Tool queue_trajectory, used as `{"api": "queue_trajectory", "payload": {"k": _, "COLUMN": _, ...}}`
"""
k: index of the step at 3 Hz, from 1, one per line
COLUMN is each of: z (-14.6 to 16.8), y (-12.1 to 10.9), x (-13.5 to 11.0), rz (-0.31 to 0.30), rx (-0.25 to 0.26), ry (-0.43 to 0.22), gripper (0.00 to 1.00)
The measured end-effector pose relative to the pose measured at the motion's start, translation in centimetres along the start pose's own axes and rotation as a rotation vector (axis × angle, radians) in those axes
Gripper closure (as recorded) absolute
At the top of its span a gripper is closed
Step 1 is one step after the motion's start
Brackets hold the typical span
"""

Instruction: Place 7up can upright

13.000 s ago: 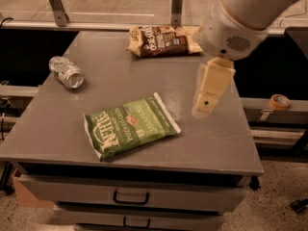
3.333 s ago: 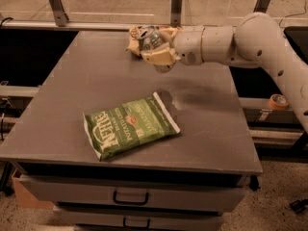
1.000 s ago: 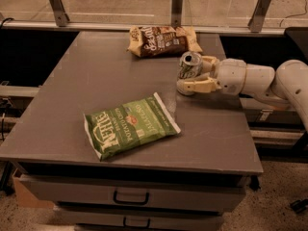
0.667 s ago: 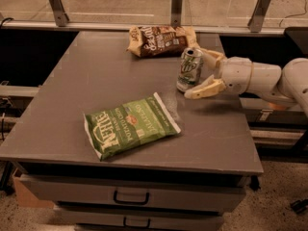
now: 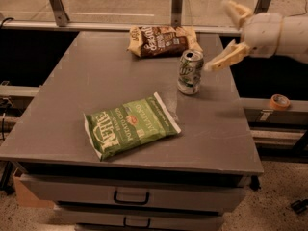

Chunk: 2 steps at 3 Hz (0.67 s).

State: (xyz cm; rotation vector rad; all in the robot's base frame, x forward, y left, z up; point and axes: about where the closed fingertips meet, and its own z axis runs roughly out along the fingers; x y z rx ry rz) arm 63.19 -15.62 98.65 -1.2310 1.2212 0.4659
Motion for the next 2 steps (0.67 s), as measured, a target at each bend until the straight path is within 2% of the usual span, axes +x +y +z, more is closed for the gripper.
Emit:
{"api": "queue_trajectory", "payload": {"k": 1, "z": -4.0, "y": -4.6, "x": -7.4, "rz": -0.177, "rx": 0.064, "ry": 0.125, "gripper": 0.0}}
{"api": "queue_trajectory", "payload": {"k": 2, "z": -6.5, "y": -6.7, "x": -9.9, "rz": -0.215, "rx": 0.129, "ry": 0.119, "gripper": 0.0}}
